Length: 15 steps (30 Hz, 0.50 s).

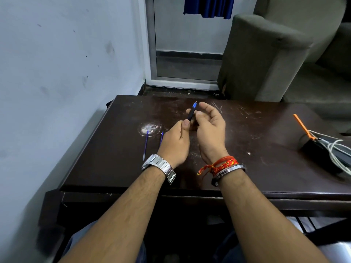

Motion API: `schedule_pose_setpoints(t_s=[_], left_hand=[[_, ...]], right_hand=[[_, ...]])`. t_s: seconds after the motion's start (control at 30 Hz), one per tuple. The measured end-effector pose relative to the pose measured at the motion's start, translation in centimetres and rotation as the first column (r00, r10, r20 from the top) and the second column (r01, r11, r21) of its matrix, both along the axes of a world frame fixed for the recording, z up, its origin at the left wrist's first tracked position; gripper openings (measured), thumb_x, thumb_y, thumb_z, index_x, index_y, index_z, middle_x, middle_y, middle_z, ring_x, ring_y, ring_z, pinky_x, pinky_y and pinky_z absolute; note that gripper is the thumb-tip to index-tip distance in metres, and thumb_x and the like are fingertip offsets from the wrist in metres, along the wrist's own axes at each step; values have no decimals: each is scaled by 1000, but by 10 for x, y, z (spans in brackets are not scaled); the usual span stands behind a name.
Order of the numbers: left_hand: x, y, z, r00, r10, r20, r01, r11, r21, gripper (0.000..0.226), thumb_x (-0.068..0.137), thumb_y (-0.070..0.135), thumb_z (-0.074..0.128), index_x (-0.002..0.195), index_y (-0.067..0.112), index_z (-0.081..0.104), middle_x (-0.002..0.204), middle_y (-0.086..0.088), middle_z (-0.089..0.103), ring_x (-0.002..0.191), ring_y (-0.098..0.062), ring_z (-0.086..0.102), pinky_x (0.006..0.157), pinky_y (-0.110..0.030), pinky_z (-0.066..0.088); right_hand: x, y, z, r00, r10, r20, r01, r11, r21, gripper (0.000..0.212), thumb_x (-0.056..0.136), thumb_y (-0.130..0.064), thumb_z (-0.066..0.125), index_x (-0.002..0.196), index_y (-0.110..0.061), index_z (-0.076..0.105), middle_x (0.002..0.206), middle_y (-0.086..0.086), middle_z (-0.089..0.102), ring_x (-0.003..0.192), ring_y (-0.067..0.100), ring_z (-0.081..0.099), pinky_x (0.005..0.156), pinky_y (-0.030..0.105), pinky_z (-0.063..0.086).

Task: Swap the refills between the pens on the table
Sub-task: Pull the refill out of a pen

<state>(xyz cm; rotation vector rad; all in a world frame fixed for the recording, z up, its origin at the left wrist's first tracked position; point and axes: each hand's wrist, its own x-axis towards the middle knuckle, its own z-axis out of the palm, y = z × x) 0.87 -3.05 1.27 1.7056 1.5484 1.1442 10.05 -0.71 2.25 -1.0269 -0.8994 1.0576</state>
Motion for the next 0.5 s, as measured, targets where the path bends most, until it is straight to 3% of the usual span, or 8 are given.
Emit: schedule_pose_setpoints(t_s=[0.1,0.13,0.2,0.3,0.4,0.5], left_hand=[[-2,0,-1,1000,-23,-3,23,1000,7,37,104,34,30,101,12,60,84,-2,66,71,-10,57,54,-15,38],[-3,-1,0,999,-34,-1,34,999,1,36,104,33,30,101,11,59,85,-2,66,72,-11,58,58,-17,39],[-2,-1,0,999,-52,-1,52,999,-9,36,104,34,30,96,10,56,81,-2,64,70,-12,56,58,-26,39],[-2,-3,1,998,-59,-17,59,998,0,34,104,36,29,86,17,50,67,6,52,58,-6,46,50,-18,32],[-2,-4,2,998,-61,-7,61,998,10,28,104,30,32,86,19,49,67,9,51,57,-4,46,51,-19,30],[-4,-4,2,998,-69,-10,69,998,-5,29,104,29,31,88,13,50,67,6,51,57,-8,46,50,-25,29]], right_hand=[[1,-3,2,999,-4,46,4,1000,1,31,90,-22,71,116,-9,59,84,2,67,72,13,63,72,35,57],[1,-4,3,997,-1,73,1,1000,2,35,87,-20,75,116,-8,59,82,1,67,74,14,64,75,35,58],[1,-7,6,996,-8,87,7,1000,6,32,87,-9,72,116,-8,57,80,-1,69,78,11,67,80,33,59],[1,-8,11,1000,4,-29,-3,1000,5,22,95,-1,56,115,-11,56,84,2,73,76,10,65,75,31,57],[0,-9,10,998,-9,61,9,1000,14,30,91,-15,69,116,-11,54,84,-1,67,64,0,63,69,26,56],[-3,-11,6,994,-10,111,7,1000,26,32,89,-11,71,113,-17,52,82,2,69,68,5,68,80,33,58]])
